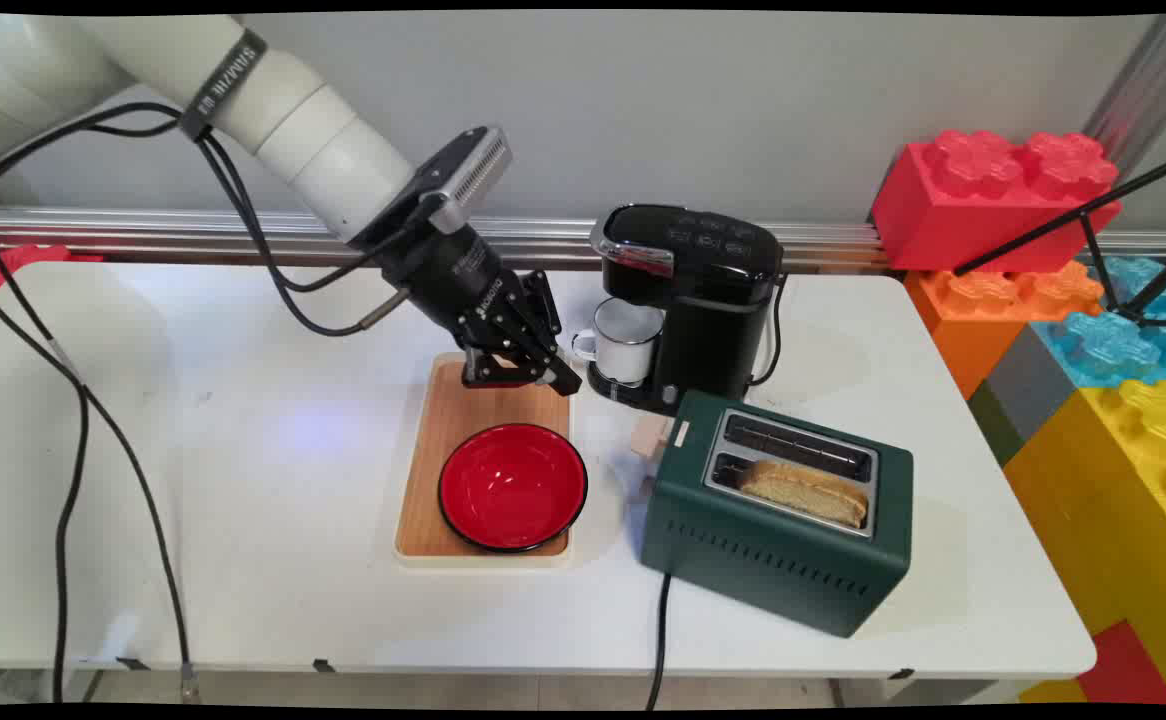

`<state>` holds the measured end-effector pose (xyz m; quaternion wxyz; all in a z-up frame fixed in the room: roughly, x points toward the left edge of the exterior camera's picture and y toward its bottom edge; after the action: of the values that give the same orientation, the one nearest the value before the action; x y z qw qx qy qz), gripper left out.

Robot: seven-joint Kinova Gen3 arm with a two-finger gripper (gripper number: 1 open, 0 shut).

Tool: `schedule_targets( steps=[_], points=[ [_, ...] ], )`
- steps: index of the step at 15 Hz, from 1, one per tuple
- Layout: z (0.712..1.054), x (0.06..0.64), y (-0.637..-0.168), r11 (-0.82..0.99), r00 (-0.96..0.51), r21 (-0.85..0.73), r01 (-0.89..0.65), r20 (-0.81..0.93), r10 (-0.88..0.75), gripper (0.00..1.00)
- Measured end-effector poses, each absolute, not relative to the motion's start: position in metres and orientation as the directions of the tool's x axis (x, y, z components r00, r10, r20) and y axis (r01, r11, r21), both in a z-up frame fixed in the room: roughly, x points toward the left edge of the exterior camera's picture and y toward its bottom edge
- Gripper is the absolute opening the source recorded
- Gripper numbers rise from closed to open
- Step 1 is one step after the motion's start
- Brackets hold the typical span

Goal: Press the toaster switch

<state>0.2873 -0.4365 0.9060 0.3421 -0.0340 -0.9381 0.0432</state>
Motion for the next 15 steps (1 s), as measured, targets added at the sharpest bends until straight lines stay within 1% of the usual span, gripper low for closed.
schedule_targets(
  steps=[8, 15],
  points=[
    [0.894, 0.275, -0.444, 0.997, -0.732, -0.07, 0.035, 0.677, 0.074, 0.0],
    [0.866, 0.259, -0.456, 1.0, -0.693, -0.022, 0.002, 0.721, 0.017, 0.0]
  ],
)
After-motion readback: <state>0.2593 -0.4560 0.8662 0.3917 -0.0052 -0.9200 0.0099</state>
